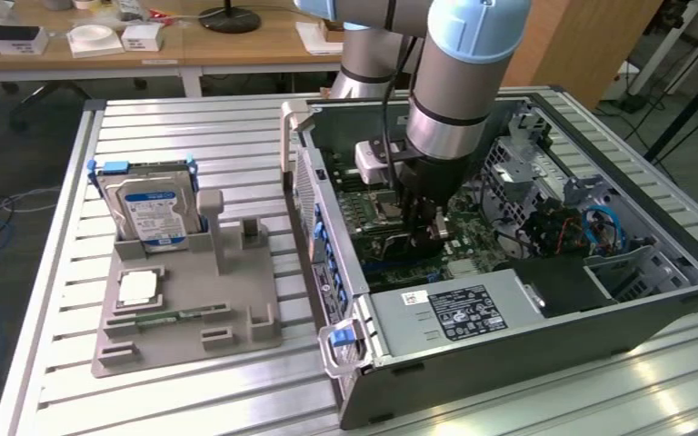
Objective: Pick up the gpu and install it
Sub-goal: 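Insert the gpu into the slot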
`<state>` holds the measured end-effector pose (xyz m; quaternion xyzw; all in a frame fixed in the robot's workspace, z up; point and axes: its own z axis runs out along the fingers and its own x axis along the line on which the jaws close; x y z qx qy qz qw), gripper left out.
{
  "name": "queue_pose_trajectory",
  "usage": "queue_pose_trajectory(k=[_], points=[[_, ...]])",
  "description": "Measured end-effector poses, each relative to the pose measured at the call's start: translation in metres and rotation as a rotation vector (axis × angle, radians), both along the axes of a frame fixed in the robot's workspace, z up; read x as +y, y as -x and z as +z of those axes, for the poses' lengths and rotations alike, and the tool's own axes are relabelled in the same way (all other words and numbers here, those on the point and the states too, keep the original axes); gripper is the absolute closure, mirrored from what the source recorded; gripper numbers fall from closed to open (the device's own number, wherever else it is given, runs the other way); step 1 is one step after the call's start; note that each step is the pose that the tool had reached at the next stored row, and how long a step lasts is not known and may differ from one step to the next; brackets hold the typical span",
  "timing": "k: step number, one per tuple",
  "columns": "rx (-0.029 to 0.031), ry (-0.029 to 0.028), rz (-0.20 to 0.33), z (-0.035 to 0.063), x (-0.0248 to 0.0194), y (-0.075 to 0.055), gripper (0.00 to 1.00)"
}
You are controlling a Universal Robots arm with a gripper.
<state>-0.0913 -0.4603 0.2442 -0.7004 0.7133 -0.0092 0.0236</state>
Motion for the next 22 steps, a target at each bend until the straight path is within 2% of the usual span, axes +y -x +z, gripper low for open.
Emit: queue_pose_trajectory(k=[22], points=[[-0.0017,0.0002,0.0,-0.0027,0.0,0.005,0.74]])
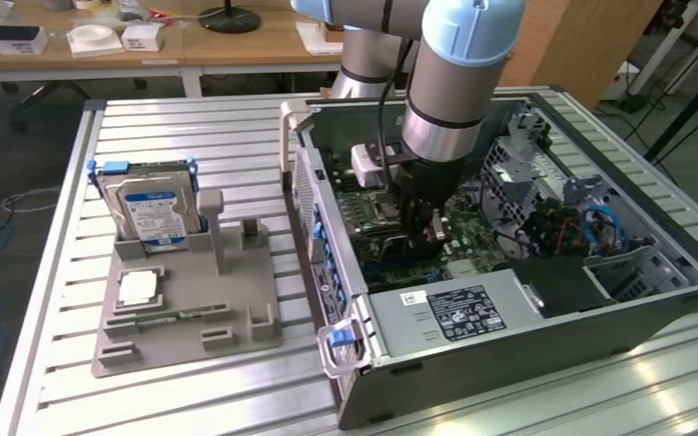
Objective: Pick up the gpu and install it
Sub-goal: 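Insert the gpu into the slot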
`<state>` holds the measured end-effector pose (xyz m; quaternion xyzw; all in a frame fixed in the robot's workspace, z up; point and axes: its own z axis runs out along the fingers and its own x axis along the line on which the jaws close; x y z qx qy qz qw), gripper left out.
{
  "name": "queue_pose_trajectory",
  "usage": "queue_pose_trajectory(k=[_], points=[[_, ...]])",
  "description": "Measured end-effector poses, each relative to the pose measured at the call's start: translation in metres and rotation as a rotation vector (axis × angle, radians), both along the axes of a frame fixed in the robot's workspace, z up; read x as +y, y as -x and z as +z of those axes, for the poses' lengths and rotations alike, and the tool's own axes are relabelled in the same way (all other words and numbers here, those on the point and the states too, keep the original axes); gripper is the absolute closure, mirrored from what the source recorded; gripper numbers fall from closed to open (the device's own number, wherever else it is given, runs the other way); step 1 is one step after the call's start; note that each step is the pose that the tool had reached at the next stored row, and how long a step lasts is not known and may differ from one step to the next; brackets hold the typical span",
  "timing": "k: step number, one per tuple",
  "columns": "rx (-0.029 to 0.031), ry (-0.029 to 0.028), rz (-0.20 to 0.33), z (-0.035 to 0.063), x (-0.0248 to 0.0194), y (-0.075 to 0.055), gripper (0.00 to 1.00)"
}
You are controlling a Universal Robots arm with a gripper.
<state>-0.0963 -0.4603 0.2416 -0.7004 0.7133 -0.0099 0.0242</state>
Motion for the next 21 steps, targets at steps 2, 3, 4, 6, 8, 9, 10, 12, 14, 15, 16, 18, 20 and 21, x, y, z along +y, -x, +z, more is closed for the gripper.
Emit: queue_pose_trajectory(k=[2,3,4,6,8,9,10,12,14,15,16,18,20,21], points=[[0.0001,0.0001,0.0,-0.0002,-0.0001,0.0001,0.74],[0.0002,0.0003,0.0,-0.0005,-0.0001,0.0002,0.74],[0.0005,0.0008,0.0,-0.0008,-0.0002,0.0002,0.74],[0.0004,0.0008,0.0,-0.0009,-0.0001,0.0002,0.74],[0.0013,-0.0002,0.0,-0.0011,0.0,0.0004,0.74],[0.0014,-0.0003,0.0,-0.0011,0.0,0.0004,0.74],[0.0013,-0.0004,0.0,-0.0012,0.0,0.0004,0.74],[0.0029,-0.0026,-0.001,-0.0017,0.0003,0.0012,0.74],[0.0006,-0.0016,-0.001,-0.0018,0.0002,0.0008,0.68],[0.0012,-0.0005,0.0,-0.0012,0.0001,0.0004,0.68],[0.0012,-0.0004,0.0,-0.0012,0.0,0.0004,0.62],[0.0013,-0.0003,0.0,-0.0011,0.0,0.0004,0.55],[0.0012,-0.0005,0.0,-0.0012,0.0,0.0004,0.44],[0.0012,-0.0004,0.0,-0.0012,0.0,0.0004,0.44]])
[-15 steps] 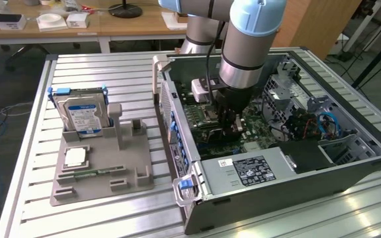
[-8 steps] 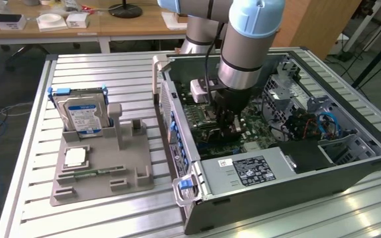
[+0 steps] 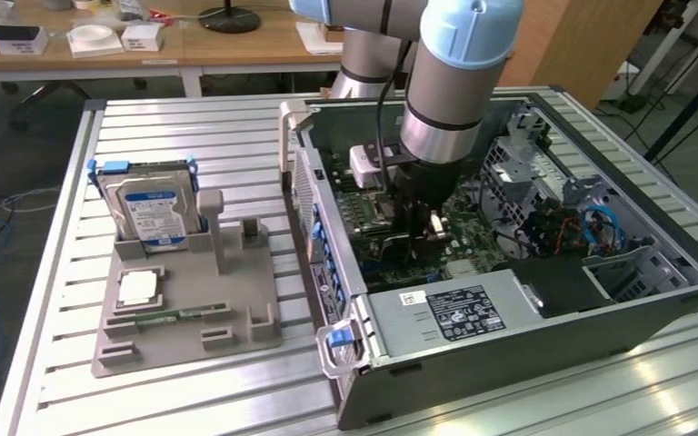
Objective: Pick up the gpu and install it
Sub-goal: 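Insert the gpu into the slot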
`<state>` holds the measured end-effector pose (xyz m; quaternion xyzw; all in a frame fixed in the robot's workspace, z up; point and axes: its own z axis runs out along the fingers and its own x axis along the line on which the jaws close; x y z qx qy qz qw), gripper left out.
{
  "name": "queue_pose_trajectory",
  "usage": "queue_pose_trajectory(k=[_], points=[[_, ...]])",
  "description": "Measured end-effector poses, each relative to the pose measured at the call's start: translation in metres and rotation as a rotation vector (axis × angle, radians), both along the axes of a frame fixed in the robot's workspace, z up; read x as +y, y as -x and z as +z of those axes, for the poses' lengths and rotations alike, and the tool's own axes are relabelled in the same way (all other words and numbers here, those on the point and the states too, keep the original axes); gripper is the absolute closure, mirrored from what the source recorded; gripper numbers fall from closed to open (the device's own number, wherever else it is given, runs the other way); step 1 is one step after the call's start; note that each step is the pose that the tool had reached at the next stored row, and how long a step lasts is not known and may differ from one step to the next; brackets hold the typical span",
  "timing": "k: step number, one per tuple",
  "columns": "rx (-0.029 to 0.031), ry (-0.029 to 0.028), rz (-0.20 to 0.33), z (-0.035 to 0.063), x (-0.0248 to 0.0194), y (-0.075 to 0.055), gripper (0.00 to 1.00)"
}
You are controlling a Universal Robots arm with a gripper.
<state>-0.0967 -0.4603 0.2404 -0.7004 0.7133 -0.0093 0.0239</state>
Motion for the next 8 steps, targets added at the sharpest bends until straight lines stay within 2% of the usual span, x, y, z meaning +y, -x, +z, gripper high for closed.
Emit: queue_pose_trajectory(k=[1,2,8], points=[[0.0002,0.0003,0.0,0.0008,0.0,0.0,0.44],[0.0001,0.0002,0.0,0.0027,0.0,0.0,0.37],[0.0001,0.0001,0.0,0.0217,0.0001,0.0,0.37]])
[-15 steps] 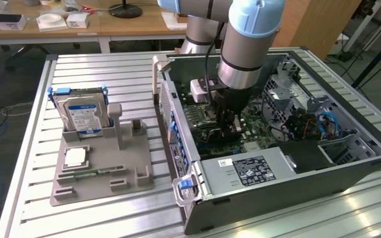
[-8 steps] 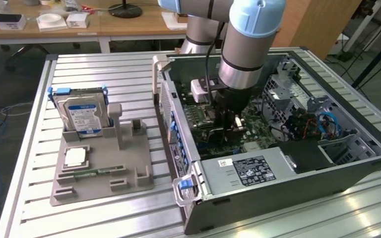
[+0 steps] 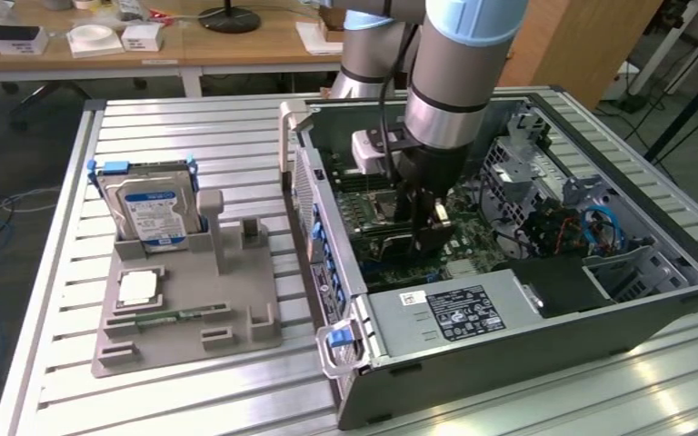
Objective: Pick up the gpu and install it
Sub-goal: 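Insert the gpu into the slot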
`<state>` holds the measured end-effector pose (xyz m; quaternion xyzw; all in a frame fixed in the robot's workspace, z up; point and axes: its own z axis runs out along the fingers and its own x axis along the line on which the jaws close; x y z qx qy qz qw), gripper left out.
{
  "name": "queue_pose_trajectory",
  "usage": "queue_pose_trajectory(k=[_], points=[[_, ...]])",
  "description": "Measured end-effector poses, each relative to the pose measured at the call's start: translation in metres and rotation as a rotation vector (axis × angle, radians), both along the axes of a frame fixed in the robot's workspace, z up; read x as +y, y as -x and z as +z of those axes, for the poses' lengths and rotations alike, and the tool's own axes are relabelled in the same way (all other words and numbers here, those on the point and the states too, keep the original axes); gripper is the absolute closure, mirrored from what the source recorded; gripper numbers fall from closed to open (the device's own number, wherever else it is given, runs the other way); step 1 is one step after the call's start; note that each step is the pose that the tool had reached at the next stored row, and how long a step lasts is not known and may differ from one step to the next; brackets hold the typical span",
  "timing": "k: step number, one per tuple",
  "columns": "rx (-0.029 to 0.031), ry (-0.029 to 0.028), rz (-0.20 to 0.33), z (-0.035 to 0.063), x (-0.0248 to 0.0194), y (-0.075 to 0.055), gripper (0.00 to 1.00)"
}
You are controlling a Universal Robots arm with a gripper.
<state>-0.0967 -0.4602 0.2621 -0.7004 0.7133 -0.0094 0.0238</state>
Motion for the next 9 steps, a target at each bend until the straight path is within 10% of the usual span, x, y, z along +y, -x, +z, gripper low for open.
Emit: queue_pose_trajectory(k=[9], points=[[0.0,-0.0003,0.0,0.0047,0.0003,0.0,0.37]])
